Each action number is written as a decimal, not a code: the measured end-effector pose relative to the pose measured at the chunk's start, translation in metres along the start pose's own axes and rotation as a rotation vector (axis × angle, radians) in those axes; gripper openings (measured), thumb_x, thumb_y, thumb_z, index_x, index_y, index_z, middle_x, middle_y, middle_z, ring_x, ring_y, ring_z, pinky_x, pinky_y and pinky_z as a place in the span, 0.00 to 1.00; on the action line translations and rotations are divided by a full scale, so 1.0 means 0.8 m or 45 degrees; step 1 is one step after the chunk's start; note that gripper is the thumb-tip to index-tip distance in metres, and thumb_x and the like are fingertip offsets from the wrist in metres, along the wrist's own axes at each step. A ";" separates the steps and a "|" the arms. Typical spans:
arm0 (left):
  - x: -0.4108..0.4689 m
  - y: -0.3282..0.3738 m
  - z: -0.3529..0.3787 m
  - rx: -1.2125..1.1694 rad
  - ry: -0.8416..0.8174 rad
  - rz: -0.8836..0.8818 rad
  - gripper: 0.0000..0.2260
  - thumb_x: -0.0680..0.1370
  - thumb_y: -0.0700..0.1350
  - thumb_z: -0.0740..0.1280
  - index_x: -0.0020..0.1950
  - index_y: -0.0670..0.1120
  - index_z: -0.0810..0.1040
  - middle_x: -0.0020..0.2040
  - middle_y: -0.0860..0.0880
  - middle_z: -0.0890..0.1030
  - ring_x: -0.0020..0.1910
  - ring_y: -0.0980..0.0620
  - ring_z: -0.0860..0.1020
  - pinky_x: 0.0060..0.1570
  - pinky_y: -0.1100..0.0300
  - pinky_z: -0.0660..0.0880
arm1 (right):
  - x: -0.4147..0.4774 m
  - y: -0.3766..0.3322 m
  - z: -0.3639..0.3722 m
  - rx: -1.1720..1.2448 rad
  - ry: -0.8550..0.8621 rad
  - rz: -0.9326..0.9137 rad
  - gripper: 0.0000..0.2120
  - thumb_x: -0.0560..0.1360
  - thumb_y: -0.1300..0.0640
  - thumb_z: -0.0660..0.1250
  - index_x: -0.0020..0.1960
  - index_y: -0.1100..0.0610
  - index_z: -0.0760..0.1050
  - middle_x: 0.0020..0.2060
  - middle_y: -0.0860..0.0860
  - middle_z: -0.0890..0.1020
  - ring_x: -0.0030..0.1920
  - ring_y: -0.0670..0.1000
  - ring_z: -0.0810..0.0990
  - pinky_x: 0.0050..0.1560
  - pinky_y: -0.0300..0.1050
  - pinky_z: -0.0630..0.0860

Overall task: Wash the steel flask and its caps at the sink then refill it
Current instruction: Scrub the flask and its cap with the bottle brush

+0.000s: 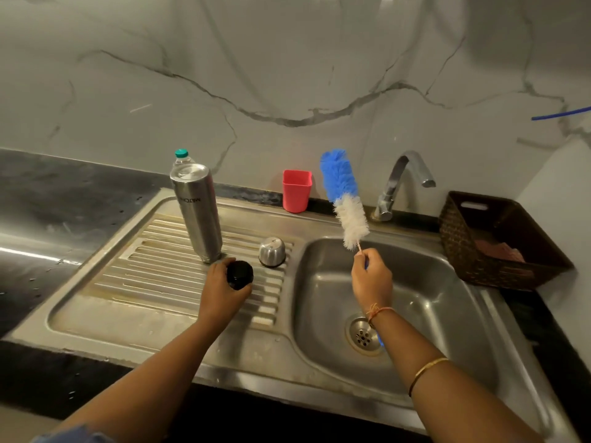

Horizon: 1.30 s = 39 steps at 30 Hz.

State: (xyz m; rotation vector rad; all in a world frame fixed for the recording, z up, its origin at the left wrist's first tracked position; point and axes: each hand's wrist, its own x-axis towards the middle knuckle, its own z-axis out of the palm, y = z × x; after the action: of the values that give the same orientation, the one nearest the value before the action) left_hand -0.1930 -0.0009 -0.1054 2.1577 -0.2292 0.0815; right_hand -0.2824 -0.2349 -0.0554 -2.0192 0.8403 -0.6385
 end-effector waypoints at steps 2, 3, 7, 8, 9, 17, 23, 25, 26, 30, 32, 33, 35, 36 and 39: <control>0.008 -0.017 -0.012 -0.013 -0.027 -0.017 0.27 0.68 0.39 0.76 0.65 0.42 0.72 0.60 0.42 0.74 0.59 0.44 0.74 0.57 0.55 0.71 | 0.002 -0.009 0.011 -0.016 0.015 -0.012 0.11 0.80 0.57 0.57 0.40 0.59 0.69 0.28 0.50 0.72 0.29 0.49 0.69 0.29 0.40 0.64; 0.012 -0.025 -0.016 -0.019 -0.041 -0.021 0.27 0.68 0.39 0.76 0.65 0.42 0.72 0.59 0.42 0.74 0.59 0.44 0.74 0.57 0.54 0.72 | 0.003 -0.013 0.017 -0.023 0.022 -0.017 0.11 0.80 0.57 0.57 0.40 0.59 0.69 0.28 0.50 0.72 0.29 0.49 0.69 0.29 0.41 0.64; 0.022 -0.040 -0.023 -0.059 -0.144 -0.017 0.28 0.68 0.37 0.75 0.66 0.42 0.71 0.57 0.44 0.75 0.55 0.47 0.75 0.53 0.56 0.71 | 0.008 -0.023 0.030 -0.060 0.065 -0.017 0.10 0.80 0.58 0.57 0.41 0.60 0.70 0.32 0.53 0.74 0.32 0.53 0.70 0.34 0.44 0.63; 0.024 -0.042 -0.024 -0.074 -0.165 -0.015 0.28 0.68 0.37 0.75 0.66 0.42 0.71 0.56 0.46 0.75 0.54 0.49 0.74 0.52 0.58 0.70 | 0.011 -0.025 0.034 -0.068 0.070 -0.015 0.10 0.80 0.58 0.57 0.41 0.59 0.70 0.33 0.54 0.74 0.34 0.54 0.71 0.35 0.43 0.64; 0.026 -0.044 -0.025 -0.086 -0.180 -0.009 0.28 0.69 0.36 0.75 0.67 0.42 0.71 0.55 0.47 0.74 0.54 0.50 0.73 0.52 0.60 0.69 | 0.013 -0.025 0.036 -0.077 0.071 -0.015 0.10 0.80 0.58 0.56 0.42 0.59 0.70 0.34 0.54 0.74 0.34 0.54 0.71 0.34 0.43 0.63; 0.029 -0.058 -0.033 -0.078 -0.242 0.156 0.37 0.67 0.46 0.78 0.72 0.46 0.65 0.65 0.49 0.69 0.63 0.52 0.69 0.61 0.59 0.68 | 0.036 -0.029 0.035 -0.258 0.089 -0.097 0.11 0.80 0.58 0.56 0.40 0.59 0.69 0.32 0.53 0.73 0.34 0.55 0.70 0.28 0.42 0.60; 0.043 -0.024 -0.025 0.087 -0.062 0.449 0.32 0.70 0.45 0.76 0.70 0.42 0.68 0.67 0.43 0.71 0.67 0.45 0.69 0.66 0.54 0.66 | 0.100 -0.069 -0.003 -0.781 -0.036 -0.420 0.13 0.80 0.56 0.56 0.51 0.60 0.78 0.41 0.58 0.80 0.41 0.58 0.78 0.39 0.46 0.73; 0.054 -0.003 -0.016 0.090 -0.092 0.501 0.29 0.71 0.44 0.75 0.69 0.42 0.69 0.67 0.43 0.72 0.67 0.46 0.69 0.67 0.56 0.65 | 0.124 -0.092 -0.011 -1.038 -0.118 -0.481 0.12 0.79 0.57 0.56 0.51 0.58 0.78 0.43 0.57 0.80 0.42 0.58 0.78 0.43 0.49 0.76; 0.061 0.007 -0.011 0.090 -0.116 0.506 0.28 0.72 0.44 0.74 0.69 0.42 0.69 0.67 0.44 0.72 0.67 0.47 0.69 0.66 0.58 0.64 | 0.134 -0.104 -0.015 -1.156 -0.149 -0.496 0.11 0.78 0.58 0.57 0.51 0.57 0.78 0.43 0.57 0.80 0.42 0.58 0.78 0.42 0.48 0.75; 0.088 0.039 0.015 0.106 -0.354 0.317 0.30 0.74 0.47 0.71 0.73 0.46 0.63 0.71 0.48 0.64 0.68 0.49 0.67 0.65 0.60 0.64 | 0.160 -0.149 -0.021 -1.508 -0.218 -0.572 0.08 0.76 0.60 0.61 0.52 0.58 0.78 0.43 0.55 0.79 0.39 0.55 0.76 0.38 0.44 0.67; 0.099 0.047 0.029 0.118 -0.476 0.187 0.33 0.72 0.46 0.73 0.74 0.46 0.61 0.72 0.47 0.62 0.68 0.47 0.67 0.67 0.55 0.66 | 0.169 -0.170 -0.017 -1.631 -0.225 -0.614 0.08 0.77 0.62 0.61 0.53 0.60 0.77 0.43 0.55 0.77 0.41 0.55 0.76 0.40 0.46 0.66; 0.102 0.049 0.036 0.125 -0.515 0.146 0.35 0.72 0.45 0.74 0.74 0.45 0.61 0.72 0.46 0.62 0.68 0.46 0.67 0.67 0.54 0.67 | 0.172 -0.180 -0.013 -1.687 -0.215 -0.631 0.09 0.77 0.63 0.60 0.53 0.60 0.77 0.45 0.55 0.78 0.45 0.56 0.77 0.41 0.46 0.66; 0.107 0.049 0.049 0.145 -0.558 0.111 0.33 0.72 0.44 0.74 0.73 0.43 0.63 0.70 0.43 0.64 0.66 0.44 0.68 0.65 0.54 0.68 | 0.176 -0.196 -0.004 -1.779 -0.193 -0.684 0.09 0.77 0.63 0.60 0.55 0.60 0.76 0.49 0.56 0.78 0.50 0.58 0.78 0.42 0.48 0.66; 0.108 0.049 0.055 0.165 -0.558 0.110 0.31 0.72 0.43 0.73 0.71 0.42 0.65 0.69 0.42 0.65 0.65 0.43 0.69 0.62 0.55 0.69 | 0.178 -0.202 0.001 -1.815 -0.184 -0.717 0.09 0.78 0.62 0.60 0.55 0.60 0.76 0.48 0.56 0.77 0.50 0.57 0.78 0.42 0.47 0.65; 0.108 0.048 0.069 0.203 -0.536 0.113 0.23 0.74 0.41 0.69 0.68 0.40 0.68 0.66 0.41 0.67 0.61 0.42 0.71 0.57 0.59 0.68 | 0.181 -0.209 0.011 -1.865 -0.183 -0.764 0.09 0.78 0.60 0.62 0.56 0.60 0.75 0.47 0.56 0.76 0.49 0.56 0.77 0.44 0.48 0.68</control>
State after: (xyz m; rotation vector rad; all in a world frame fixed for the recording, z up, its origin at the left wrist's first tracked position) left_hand -0.1175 -0.0788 -0.0924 2.3052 -0.5775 -0.3168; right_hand -0.1286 -0.2681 0.0999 -3.6647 0.6135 -0.0725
